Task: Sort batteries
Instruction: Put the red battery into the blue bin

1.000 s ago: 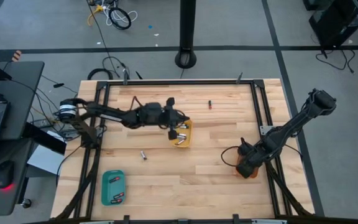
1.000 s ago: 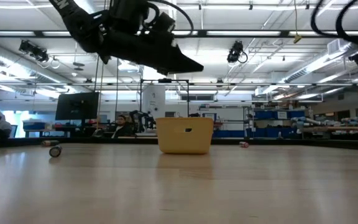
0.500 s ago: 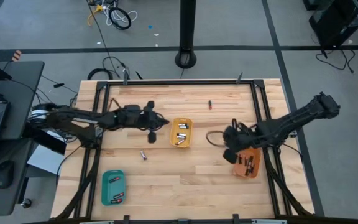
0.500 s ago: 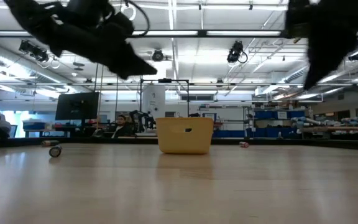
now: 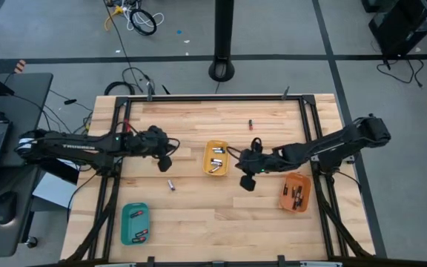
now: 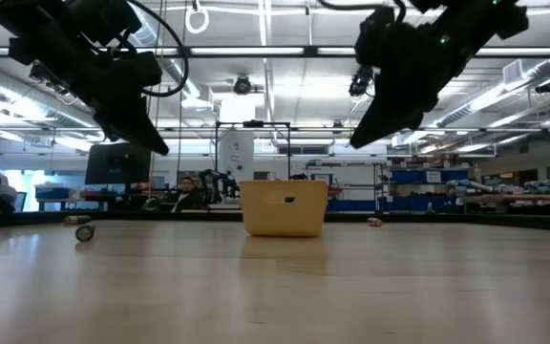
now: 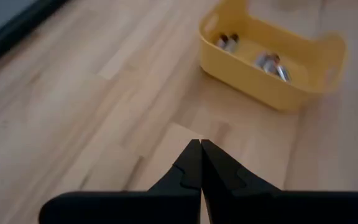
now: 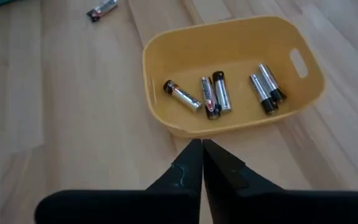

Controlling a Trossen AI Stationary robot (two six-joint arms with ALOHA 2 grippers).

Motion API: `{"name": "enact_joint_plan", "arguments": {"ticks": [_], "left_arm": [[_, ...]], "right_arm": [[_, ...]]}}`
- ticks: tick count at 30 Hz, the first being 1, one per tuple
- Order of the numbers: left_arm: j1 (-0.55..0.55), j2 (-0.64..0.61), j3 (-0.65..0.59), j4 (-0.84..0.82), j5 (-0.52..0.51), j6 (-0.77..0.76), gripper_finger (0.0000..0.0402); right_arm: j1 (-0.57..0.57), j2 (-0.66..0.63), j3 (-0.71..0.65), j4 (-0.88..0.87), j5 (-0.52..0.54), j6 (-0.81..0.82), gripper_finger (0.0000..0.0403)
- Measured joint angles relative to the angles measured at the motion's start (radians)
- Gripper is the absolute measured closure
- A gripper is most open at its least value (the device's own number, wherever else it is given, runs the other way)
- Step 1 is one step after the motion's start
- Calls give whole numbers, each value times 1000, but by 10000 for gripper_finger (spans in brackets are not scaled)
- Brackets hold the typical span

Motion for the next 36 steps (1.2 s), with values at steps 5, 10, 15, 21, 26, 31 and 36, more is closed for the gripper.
{"name": "enact_joint_plan", "arguments": {"ticks": [5, 10, 15, 21, 26, 31, 36], "left_arm": [[-54, 27, 0, -22, 27, 51, 394], [-127, 56, 1, -10, 28, 53, 394], [-201, 89, 1, -14, 9, 53, 394], [-261, 129, 1, 22, -34, 52, 394], [-279, 154, 1, 58, -43, 53, 394], [-284, 156, 1, 55, -43, 51, 394], [-284, 156, 1, 57, -43, 51, 394]], "right_arm": [[-4, 49, -1, 19, -1, 0, 375], [-51, 29, -1, 5, 30, 8, 390], [-148, -10, -1, -63, 83, 60, 379], [-271, -13, -1, -109, 110, 114, 346], [-337, -13, -1, -113, 136, 113, 326], [-380, -13, -1, -144, 194, 113, 308], [-409, -13, -1, -154, 210, 113, 293]]}}
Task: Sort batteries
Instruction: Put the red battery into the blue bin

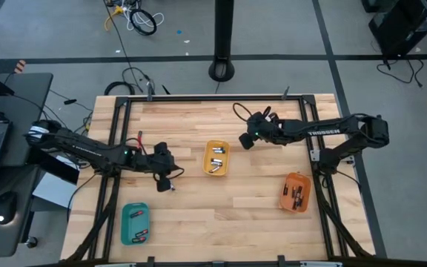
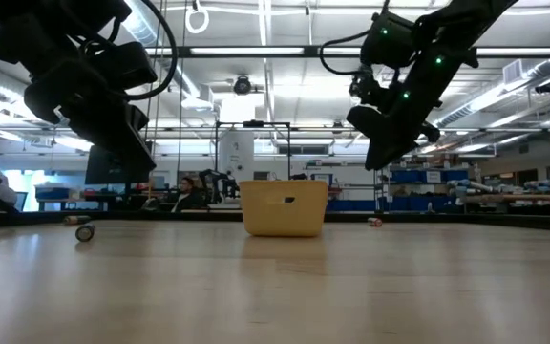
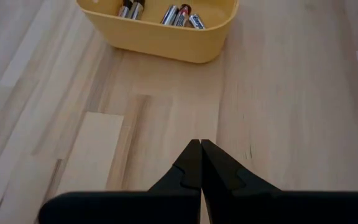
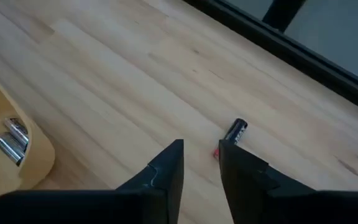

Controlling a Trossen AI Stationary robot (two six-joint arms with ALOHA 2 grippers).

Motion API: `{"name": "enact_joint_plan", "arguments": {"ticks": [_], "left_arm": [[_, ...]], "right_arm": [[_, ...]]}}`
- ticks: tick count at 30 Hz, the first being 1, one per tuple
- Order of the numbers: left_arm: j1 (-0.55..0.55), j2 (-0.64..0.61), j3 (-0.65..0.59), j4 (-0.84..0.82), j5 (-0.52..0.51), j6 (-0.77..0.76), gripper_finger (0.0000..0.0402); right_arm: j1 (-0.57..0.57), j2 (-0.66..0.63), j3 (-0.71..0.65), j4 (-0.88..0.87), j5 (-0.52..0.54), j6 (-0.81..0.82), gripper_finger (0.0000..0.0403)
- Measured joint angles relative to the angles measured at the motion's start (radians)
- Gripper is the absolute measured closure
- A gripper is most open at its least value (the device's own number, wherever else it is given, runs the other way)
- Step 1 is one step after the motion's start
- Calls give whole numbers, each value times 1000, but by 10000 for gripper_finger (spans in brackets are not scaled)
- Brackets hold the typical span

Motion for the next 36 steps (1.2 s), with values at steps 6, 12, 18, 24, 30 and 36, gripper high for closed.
{"name": "enact_joint_plan", "arguments": {"ticks": [6, 12, 18, 24, 30, 36], "left_arm": [[0, 0, 0, 18, -1, 0, 394], [0, 0, 0, 22, -2, 2, 394], [0, 0, 0, 31, -16, 2, 394], [16, 0, 0, 29, -120, -59, 394], [48, 0, 0, 7, -131, -101, 394], [49, 0, 0, 7, -131, -75, 394]], "right_arm": [[-24, 0, 0, 8, 12, -2, 284], [-30, 0, 0, 6, 12, 6, 284], [-29, 0, 0, 6, 12, 5, 283], [-29, 0, -1, 8, 12, 52, 284], [-55, 0, -77, 87, 45, 83, 284], [-83, 1, -160, 180, 23, 105, 278]]}}
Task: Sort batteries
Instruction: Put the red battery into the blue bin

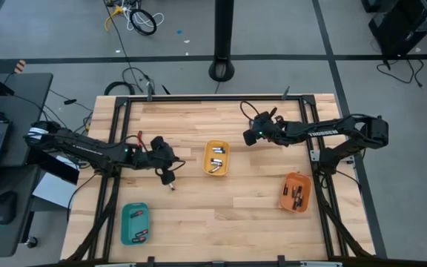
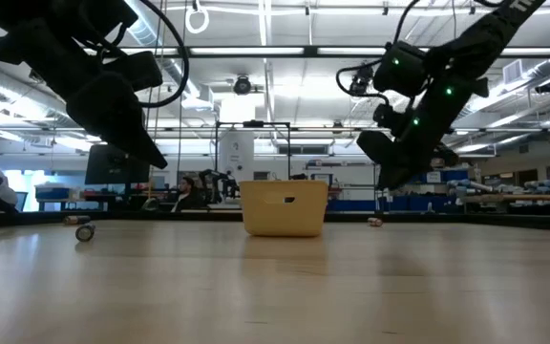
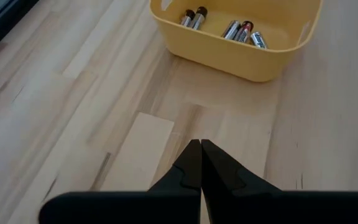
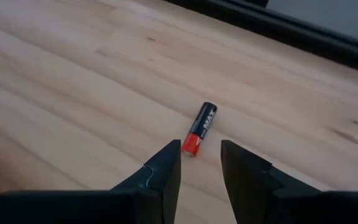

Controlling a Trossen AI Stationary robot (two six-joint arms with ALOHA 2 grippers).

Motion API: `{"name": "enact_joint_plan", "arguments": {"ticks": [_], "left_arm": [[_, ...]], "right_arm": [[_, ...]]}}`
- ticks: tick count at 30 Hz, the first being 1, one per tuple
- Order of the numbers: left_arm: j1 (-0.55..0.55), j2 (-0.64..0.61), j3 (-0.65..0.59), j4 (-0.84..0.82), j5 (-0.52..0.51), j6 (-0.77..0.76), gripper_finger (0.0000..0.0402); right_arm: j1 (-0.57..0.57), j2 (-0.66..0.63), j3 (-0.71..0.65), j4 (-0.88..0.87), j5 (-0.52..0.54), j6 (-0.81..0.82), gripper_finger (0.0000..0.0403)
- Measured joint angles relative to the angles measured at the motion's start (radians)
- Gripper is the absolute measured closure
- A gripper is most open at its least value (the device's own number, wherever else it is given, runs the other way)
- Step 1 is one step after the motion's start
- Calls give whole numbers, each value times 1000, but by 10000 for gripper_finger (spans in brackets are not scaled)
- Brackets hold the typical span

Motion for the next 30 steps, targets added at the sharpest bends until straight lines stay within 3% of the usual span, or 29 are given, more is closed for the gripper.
{"name": "enact_joint_plan", "arguments": {"ticks": [10, 21, 30], "left_arm": [[0, 0, 0, 5, -3, 0, 394], [0, 0, 0, 6, -4, -1, 394], [0, 0, 0, 3, -4, -1, 394]], "right_arm": [[-51, 1, -127, 227, -70, 90, 258], [-77, 2, -138, 274, -95, 66, 243], [-77, 157, -126, 399, -92, 21, 244]]}}
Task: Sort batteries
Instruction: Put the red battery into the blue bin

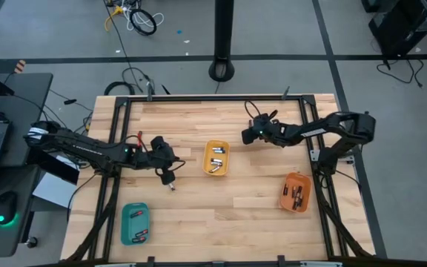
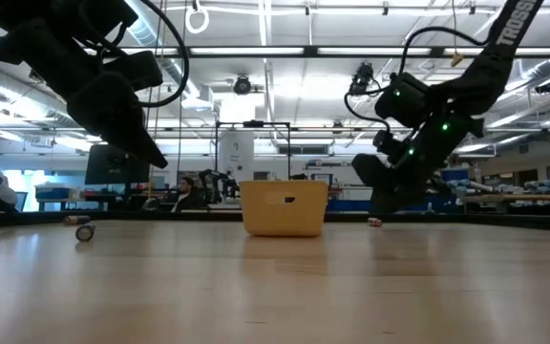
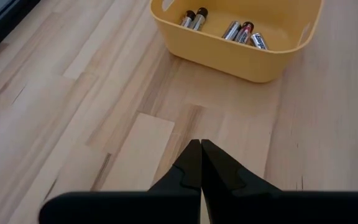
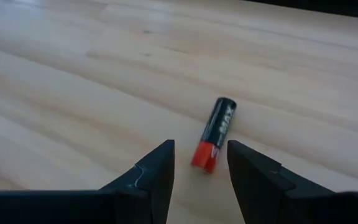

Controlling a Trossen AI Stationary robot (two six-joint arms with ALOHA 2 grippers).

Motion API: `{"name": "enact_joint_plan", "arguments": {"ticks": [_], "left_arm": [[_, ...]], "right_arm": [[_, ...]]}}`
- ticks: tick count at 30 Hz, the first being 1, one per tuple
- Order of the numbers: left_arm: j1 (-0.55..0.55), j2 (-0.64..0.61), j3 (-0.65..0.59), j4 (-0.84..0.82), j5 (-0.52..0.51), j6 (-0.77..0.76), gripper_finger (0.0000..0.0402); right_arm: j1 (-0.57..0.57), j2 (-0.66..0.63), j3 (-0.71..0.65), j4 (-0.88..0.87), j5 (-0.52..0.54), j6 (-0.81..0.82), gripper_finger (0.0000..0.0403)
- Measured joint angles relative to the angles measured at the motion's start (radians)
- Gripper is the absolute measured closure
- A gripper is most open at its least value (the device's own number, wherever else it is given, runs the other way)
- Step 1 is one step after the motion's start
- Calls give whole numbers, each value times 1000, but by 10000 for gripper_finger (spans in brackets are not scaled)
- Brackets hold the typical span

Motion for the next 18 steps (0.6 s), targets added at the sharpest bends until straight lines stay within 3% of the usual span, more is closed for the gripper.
{"name": "enact_joint_plan", "arguments": {"ticks": [8, 18], "left_arm": [[0, 0, 0, -4, 0, 0, 394], [0, 0, 0, 5, -1, -26, 394]], "right_arm": [[-12, 101, 3, 37, 41, 6, 256], [-15, 103, 4, 34, 37, -67, 339]]}}
